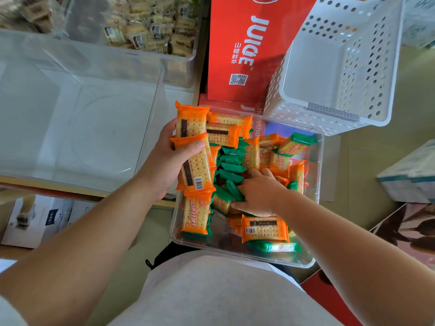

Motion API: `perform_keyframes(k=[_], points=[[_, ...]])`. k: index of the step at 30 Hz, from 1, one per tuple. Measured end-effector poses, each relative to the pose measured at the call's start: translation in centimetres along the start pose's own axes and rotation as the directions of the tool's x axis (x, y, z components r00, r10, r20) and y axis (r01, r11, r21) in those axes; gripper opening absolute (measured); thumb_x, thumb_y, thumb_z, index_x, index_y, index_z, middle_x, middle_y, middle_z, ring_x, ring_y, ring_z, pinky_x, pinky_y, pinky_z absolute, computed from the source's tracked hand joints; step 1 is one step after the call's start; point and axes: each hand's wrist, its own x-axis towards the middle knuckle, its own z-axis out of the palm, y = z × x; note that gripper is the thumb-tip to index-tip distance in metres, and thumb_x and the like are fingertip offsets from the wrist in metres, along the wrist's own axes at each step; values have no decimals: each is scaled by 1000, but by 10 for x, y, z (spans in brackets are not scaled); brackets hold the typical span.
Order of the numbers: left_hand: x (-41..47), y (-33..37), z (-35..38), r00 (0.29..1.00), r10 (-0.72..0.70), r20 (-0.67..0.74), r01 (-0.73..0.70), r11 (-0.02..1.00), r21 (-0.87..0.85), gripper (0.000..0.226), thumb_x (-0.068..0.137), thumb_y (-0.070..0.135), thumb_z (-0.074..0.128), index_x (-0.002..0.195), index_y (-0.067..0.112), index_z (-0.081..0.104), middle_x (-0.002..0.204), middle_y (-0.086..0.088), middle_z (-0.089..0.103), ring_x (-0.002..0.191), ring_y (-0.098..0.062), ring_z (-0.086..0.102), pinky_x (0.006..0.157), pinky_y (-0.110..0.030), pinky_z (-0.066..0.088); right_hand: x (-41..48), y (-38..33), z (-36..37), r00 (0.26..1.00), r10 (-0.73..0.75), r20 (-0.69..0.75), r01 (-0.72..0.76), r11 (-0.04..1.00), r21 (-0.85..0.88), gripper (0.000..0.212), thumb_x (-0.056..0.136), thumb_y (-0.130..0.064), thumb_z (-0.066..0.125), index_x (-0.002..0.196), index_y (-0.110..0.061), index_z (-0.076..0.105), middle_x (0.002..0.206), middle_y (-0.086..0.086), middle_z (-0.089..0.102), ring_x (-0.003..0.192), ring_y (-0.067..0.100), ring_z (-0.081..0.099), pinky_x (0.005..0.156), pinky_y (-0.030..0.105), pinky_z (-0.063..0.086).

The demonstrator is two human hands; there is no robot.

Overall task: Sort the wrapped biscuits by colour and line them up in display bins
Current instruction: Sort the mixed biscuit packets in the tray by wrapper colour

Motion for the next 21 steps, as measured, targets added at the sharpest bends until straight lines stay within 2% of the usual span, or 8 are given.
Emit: perform_keyframes(k=[5, 9, 11, 13, 16, 17, 19, 21], points=[[0, -2, -1, 1000, 3, 3, -3, 1000, -9, 66, 80, 43, 71, 139, 34, 45, 125, 8, 66, 112, -12, 67, 92, -43, 54, -2, -9, 9, 973, 56, -225, -52, 998, 21, 37, 102, -52, 36, 116, -29, 62, 102, -6, 67, 114, 24, 46, 100, 44, 28], [0, -2, 0, 1000, 6, 4, -6, 1000, -14, 67, 80, 41, 70, 140, 32, 44, 123, 8, 67, 110, -10, 68, 90, -39, 55, 6, -18, 17, 946, 134, -295, -143, 990, -9, 33, 102, -44, 44, 98, -27, 72, 88, -8, 67, 106, 22, 46, 95, 41, 31], [1, -1, -1, 1000, 10, 10, -10, 1000, -17, 67, 80, 40, 70, 141, 32, 44, 123, 8, 67, 110, -10, 68, 89, -37, 54, 9, -21, 22, 944, 111, -311, -130, 991, -40, 34, 102, -43, 43, 100, -28, 73, 93, -8, 67, 107, 23, 44, 93, 41, 31], [1, -2, -2, 1000, 11, 16, -10, 1000, -17, 67, 81, 40, 70, 141, 31, 44, 125, 7, 66, 112, -11, 67, 91, -39, 54, 8, -14, 23, 955, 73, -287, -73, 997, 11, 37, 103, -44, 37, 106, -30, 71, 107, -8, 65, 118, 25, 40, 97, 44, 28], [1, -4, -3, 1000, 9, 20, -9, 1000, -25, 66, 81, 39, 71, 141, 30, 44, 126, 5, 66, 113, -13, 67, 92, -41, 54, 1, 1, 17, 984, 58, -166, -11, 963, 269, 37, 105, -39, 35, 118, -35, 69, 132, -16, 58, 138, 19, 29, 106, 45, 16], [1, -4, -3, 1000, 10, 18, -9, 1000, -26, 65, 81, 39, 71, 141, 30, 45, 126, 5, 66, 113, -13, 67, 92, -41, 54, -2, 4, 17, 991, 53, -120, -7, 936, 352, 40, 104, -43, 33, 117, -37, 70, 135, -19, 56, 140, 16, 27, 108, 44, 12], [1, -4, -3, 1000, 7, 14, -7, 999, -34, 64, 81, 38, 71, 140, 30, 46, 124, 5, 67, 112, -14, 68, 91, -42, 55, -8, 6, 16, 998, 32, -60, -5, 914, 406, 59, 93, -71, 26, 103, -39, 75, 132, -20, 57, 139, 17, 27, 110, 51, 12], [1, -4, -3, 1000, 7, 13, -7, 999, -40, 64, 81, 38, 71, 139, 29, 46, 123, 5, 68, 111, -14, 68, 91, -42, 55, -14, -3, 13, 998, 40, -51, -24, 956, 292, 78, 73, -94, 27, 96, -37, 76, 125, -15, 59, 134, 20, 29, 111, 57, 16]])
